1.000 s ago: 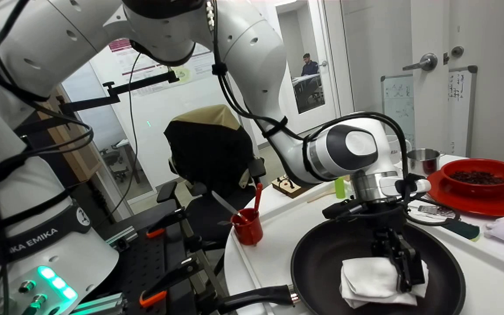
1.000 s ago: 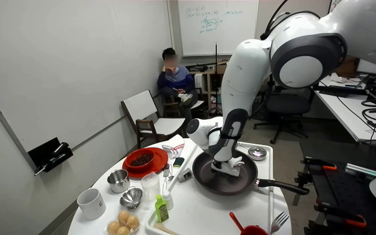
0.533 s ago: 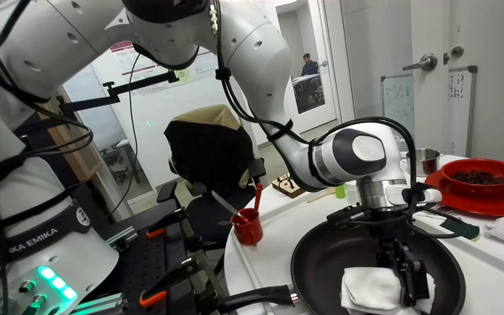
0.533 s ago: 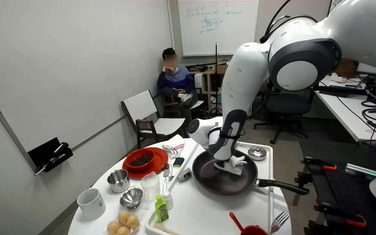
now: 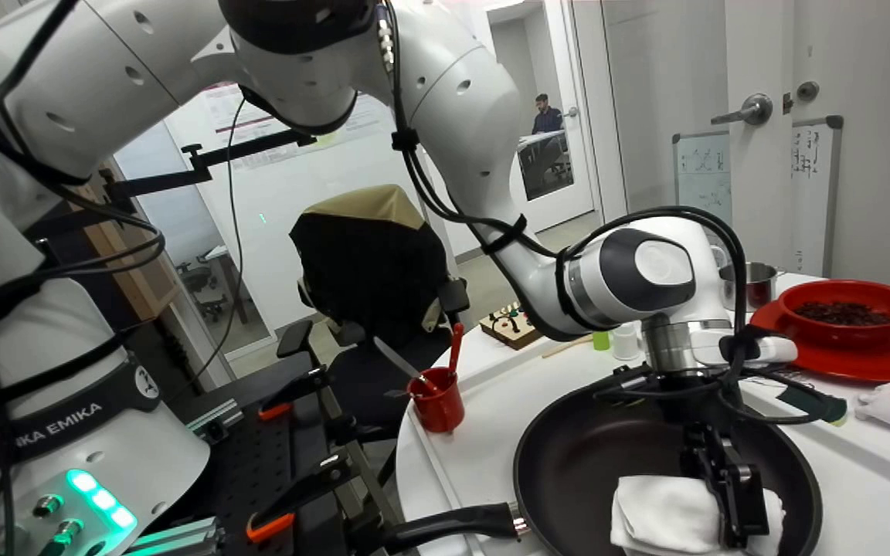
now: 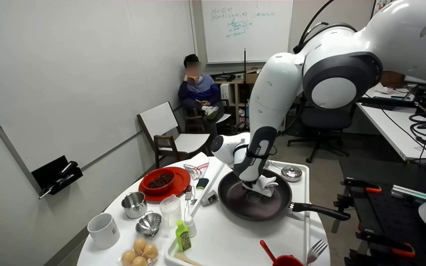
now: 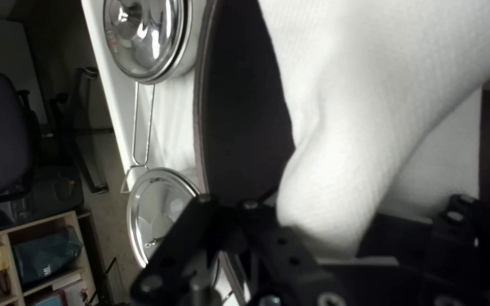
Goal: Wipe the black pan with the white cloth
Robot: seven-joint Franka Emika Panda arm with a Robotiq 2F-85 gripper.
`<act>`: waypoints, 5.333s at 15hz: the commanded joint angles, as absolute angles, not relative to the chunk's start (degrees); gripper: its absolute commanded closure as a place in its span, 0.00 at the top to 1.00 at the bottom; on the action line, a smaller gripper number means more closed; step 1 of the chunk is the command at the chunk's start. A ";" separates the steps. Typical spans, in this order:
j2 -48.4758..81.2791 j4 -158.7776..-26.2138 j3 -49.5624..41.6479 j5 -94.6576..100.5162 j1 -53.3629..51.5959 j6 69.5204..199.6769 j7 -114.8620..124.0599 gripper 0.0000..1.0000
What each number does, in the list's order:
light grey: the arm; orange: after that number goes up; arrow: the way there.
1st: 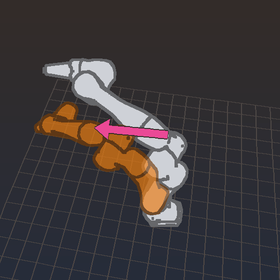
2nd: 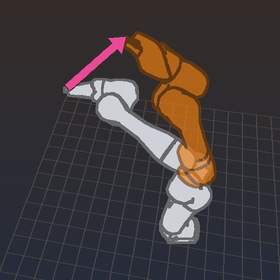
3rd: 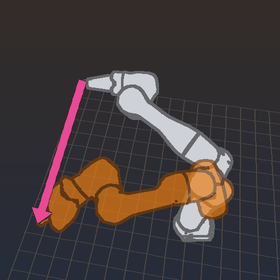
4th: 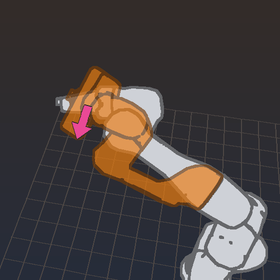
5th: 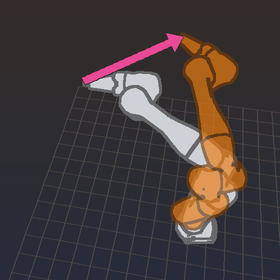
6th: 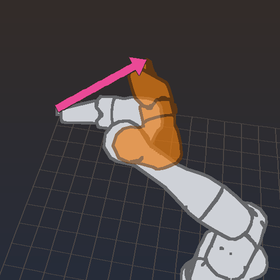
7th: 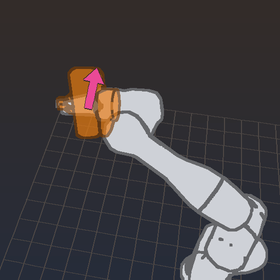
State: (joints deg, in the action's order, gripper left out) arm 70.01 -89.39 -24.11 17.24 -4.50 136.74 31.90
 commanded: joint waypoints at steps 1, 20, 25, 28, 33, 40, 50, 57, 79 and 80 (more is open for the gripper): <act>71.44 -86.75 -22.68 15.67 -4.47 137.07 31.56 0.04; 71.60 -84.69 -18.80 16.00 -7.27 138.82 31.35 0.04; 71.42 -85.22 -18.58 16.39 -9.80 139.92 31.21 0.05; 71.21 -86.15 -18.61 16.77 -11.27 140.61 31.19 0.04; 70.77 -88.16 -19.42 17.61 -12.92 141.81 30.92 0.05; 70.14 -90.52 -20.08 17.72 -13.06 143.02 28.54 0.05; 68.90 -94.92 -21.91 17.69 -12.10 145.10 25.87 0.05; 70.39 -95.84 -25.62 17.03 -11.82 147.11 29.85 0.05; 69.42 -92.23 -23.12 16.72 -3.96 144.25 20.38 0.04; 69.41 -92.24 -23.14 16.72 -3.92 144.29 20.38 0.04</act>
